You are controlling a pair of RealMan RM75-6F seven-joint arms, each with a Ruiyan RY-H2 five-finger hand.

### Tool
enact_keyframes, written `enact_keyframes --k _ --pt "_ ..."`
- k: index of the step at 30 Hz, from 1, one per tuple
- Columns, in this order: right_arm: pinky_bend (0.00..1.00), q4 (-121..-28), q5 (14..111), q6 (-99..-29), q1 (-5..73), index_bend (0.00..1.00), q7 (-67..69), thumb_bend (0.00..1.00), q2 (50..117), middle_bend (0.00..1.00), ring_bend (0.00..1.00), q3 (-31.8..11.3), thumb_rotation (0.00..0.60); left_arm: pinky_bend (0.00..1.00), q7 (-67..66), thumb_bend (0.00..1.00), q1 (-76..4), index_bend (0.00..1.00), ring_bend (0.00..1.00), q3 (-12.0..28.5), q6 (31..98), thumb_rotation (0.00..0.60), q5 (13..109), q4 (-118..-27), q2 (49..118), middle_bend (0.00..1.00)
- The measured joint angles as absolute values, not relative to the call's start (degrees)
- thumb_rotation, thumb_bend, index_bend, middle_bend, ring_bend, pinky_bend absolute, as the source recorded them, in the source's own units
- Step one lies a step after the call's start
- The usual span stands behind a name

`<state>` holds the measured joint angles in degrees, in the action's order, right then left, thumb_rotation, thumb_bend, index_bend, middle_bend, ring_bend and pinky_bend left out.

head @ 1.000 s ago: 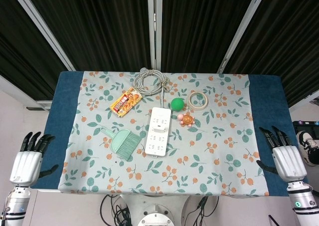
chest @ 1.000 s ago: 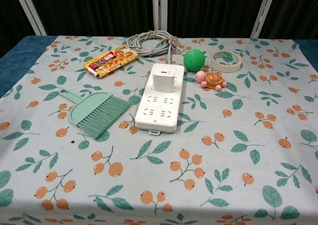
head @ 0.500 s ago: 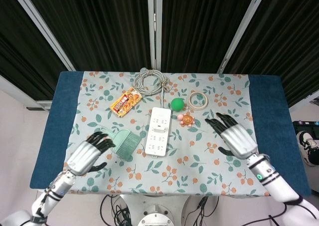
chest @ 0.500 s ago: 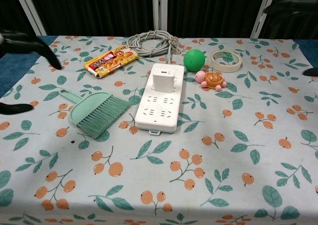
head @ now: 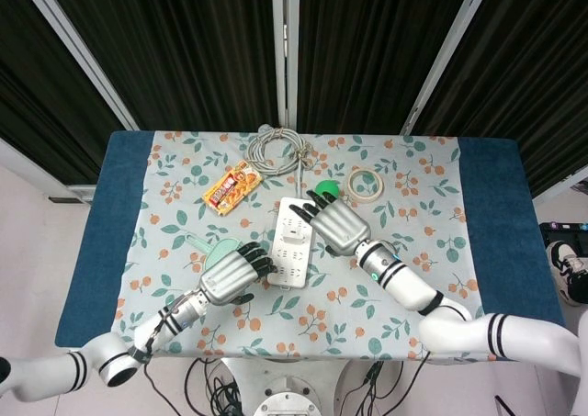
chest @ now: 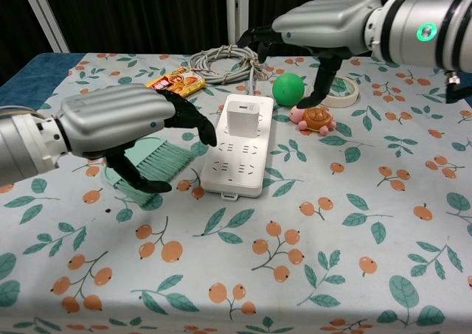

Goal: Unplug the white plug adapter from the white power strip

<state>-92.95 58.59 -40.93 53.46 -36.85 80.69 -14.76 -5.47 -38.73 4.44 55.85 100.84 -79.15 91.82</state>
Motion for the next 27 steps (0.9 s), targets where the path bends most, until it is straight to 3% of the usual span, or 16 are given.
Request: enact_keyframes --k 15,27 --pt "0.19 -79.07 53.02 -38.22 60.91 0.06 -35.84 0.16 91.06 0.23 0.06 -11.12 0.600 0.19 -4.37 0.20 -41.22 0.26 0.19 1.76 56.22 0.600 98.78 -71.02 99.10 0.27" --pt "0.22 -71.43 56.42 -38.33 63.16 0.20 -32.41 0.22 96.40 0.30 0.12 -9.37 0.600 0.21 -2.94 0.19 -41.25 0.26 0.21 0.15 60.39 0.600 99.03 -65.94 102.98 0.26"
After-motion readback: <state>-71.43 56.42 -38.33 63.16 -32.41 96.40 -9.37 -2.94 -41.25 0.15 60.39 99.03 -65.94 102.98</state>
